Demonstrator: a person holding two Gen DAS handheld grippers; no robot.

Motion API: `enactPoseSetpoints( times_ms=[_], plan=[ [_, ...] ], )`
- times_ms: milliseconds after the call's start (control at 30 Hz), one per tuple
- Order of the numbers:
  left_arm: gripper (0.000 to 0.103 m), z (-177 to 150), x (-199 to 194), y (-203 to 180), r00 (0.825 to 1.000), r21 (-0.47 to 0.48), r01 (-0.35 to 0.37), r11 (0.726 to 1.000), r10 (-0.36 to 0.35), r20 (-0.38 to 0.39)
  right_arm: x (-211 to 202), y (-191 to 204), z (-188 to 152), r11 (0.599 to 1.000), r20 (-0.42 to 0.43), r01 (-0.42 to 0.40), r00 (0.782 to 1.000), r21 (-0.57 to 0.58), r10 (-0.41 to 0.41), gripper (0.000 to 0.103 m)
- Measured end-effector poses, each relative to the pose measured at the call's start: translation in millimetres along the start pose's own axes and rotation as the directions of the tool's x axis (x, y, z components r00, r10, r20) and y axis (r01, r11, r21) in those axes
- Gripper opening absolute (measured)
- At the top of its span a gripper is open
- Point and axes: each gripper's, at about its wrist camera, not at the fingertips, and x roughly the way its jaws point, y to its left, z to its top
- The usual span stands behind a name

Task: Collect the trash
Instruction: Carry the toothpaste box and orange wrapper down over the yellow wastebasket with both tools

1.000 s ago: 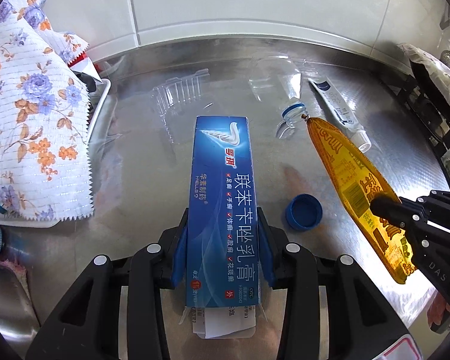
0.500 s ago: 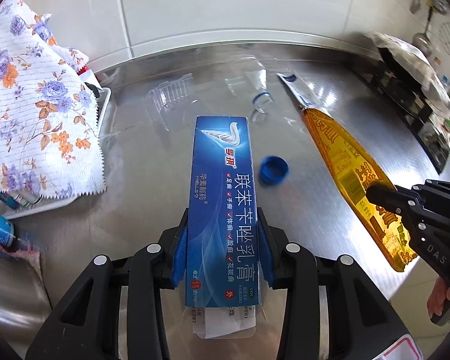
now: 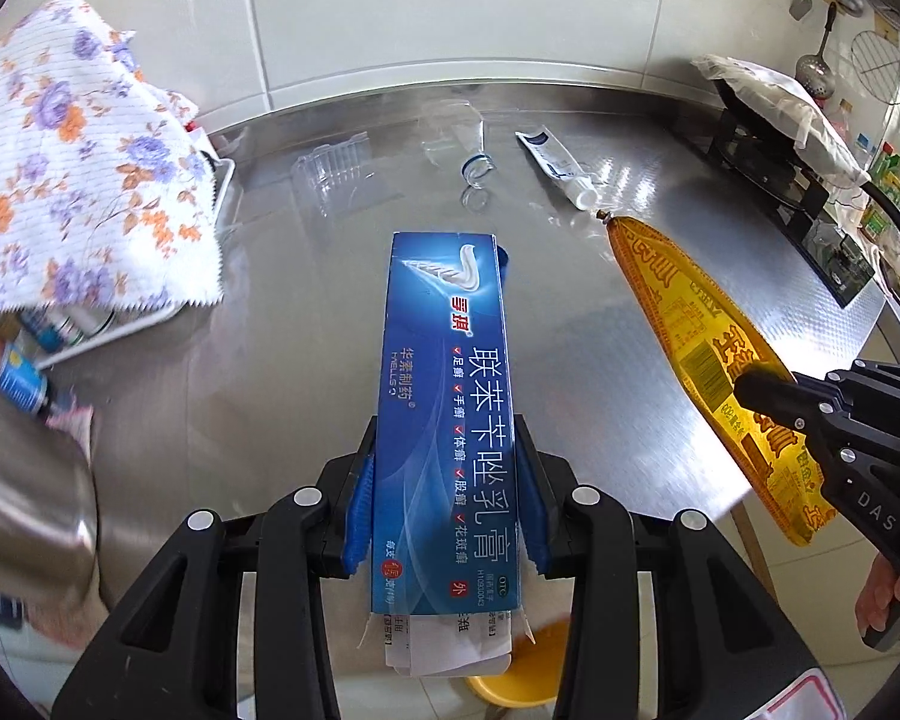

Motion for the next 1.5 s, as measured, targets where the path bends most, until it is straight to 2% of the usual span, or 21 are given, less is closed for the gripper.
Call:
enactPoseSetpoints(
  times_ms=[533, 800, 1000, 1167, 1333, 1500],
  plan=[
    [0.039, -93.5, -77.4, -59.6, 0.997, -0.094, -0.081, 0.992, 0.082, 0.001, -87.1, -1.1, -76.8, 0.993, 0.022, -0.089, 0.996, -0.080, 0.091, 0.003],
    [0.039, -140.8, -86.5, -86.9, 0.996, -0.106, -0.081, 0.991, 0.076, -0.054, -109.2, -4.6, -120.4, 0.987, -0.019, -0.130, 0.991, -0.094, 0.129, 0.003],
    [0.039, -166.1, -69.2, -95.0, 0.991, -0.085, -0.064, 0.994, 0.054, -0.121, -103.4, -7.8, -149.8, 0.986, -0.071, -0.149, 0.987, -0.068, 0.144, 0.003],
    [0.039, -188.5, -39.3, -91.7, 0.982, -0.083, -0.035, 0.996, 0.018, -0.190, -77.3, -6.1, -175.2, 0.987, -0.155, -0.152, 0.978, -0.059, 0.141, 0.003],
    [0.039, -216.0, 3.5, -89.6, 0.964, -0.043, 0.012, 0.999, -0.023, -0.265, -36.4, -6.2, -203.0, 0.984, -0.256, -0.164, 0.956, -0.074, 0.140, 0.003],
    [0.039, -241.9, 50.1, -91.2, 0.939, 0.035, 0.042, 0.999, -0.028, -0.344, 8.4, -8.6, -226.0, 0.982, -0.348, -0.158, 0.930, -0.103, 0.113, 0.003]
  ],
)
